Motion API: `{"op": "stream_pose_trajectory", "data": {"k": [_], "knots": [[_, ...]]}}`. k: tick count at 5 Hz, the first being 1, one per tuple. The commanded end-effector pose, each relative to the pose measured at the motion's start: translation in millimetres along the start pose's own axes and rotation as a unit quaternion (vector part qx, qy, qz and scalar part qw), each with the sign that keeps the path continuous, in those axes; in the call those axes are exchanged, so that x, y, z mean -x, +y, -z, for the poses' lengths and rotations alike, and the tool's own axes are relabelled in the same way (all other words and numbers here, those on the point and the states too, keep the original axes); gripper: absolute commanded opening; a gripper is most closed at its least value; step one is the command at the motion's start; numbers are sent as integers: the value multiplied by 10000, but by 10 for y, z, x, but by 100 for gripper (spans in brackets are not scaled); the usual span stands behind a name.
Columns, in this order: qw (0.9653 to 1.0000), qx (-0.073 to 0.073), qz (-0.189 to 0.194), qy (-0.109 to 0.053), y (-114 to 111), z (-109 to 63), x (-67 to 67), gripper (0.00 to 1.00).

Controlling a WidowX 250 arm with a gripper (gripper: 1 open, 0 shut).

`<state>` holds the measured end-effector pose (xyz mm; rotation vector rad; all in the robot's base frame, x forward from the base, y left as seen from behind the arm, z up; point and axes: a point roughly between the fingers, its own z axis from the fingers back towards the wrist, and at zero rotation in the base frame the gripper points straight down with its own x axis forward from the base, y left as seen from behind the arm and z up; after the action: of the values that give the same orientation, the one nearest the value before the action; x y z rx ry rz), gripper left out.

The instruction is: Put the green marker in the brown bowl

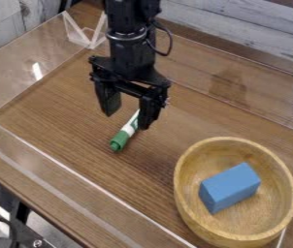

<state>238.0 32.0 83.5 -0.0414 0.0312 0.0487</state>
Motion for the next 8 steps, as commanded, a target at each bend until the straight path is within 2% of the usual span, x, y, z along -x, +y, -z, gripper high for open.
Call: {"op": "stream_pose_trajectory", "data": {"k": [1, 4, 8], "knots": [[9998, 27, 51, -209, 32, -53, -30, 100], [9995, 146, 185, -228, 64, 57, -19, 100], [9988, 150, 258, -387, 109, 117, -45, 100]]}}
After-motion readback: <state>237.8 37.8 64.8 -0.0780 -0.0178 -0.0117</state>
